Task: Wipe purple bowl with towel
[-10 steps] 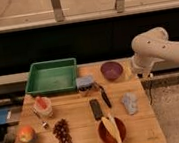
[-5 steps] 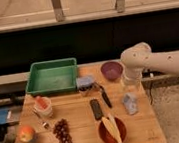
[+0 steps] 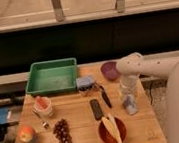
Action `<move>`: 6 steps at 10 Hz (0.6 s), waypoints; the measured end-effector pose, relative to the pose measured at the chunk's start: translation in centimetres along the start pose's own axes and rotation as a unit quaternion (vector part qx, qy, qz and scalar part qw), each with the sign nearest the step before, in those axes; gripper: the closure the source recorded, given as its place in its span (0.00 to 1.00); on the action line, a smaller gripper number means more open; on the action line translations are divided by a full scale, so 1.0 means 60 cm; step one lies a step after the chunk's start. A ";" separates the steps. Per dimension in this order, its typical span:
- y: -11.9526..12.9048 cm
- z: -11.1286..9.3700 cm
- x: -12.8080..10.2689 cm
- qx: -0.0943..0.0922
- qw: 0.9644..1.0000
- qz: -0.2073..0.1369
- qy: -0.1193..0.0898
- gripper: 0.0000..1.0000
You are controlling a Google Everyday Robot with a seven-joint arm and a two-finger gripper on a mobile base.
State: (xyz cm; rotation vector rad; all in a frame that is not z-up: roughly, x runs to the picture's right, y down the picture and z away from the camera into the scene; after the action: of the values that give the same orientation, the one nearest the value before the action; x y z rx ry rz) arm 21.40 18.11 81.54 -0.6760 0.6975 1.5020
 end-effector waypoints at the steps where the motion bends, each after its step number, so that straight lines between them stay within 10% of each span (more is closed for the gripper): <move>1: -0.001 0.005 0.003 0.000 1.000 0.001 0.005 0.38; 6: -0.019 0.021 0.000 -0.007 1.000 0.014 0.015 0.38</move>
State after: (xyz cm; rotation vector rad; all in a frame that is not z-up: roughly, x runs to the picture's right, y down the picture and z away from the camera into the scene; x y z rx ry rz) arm 22.55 19.11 82.28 -0.7029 0.7234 1.5257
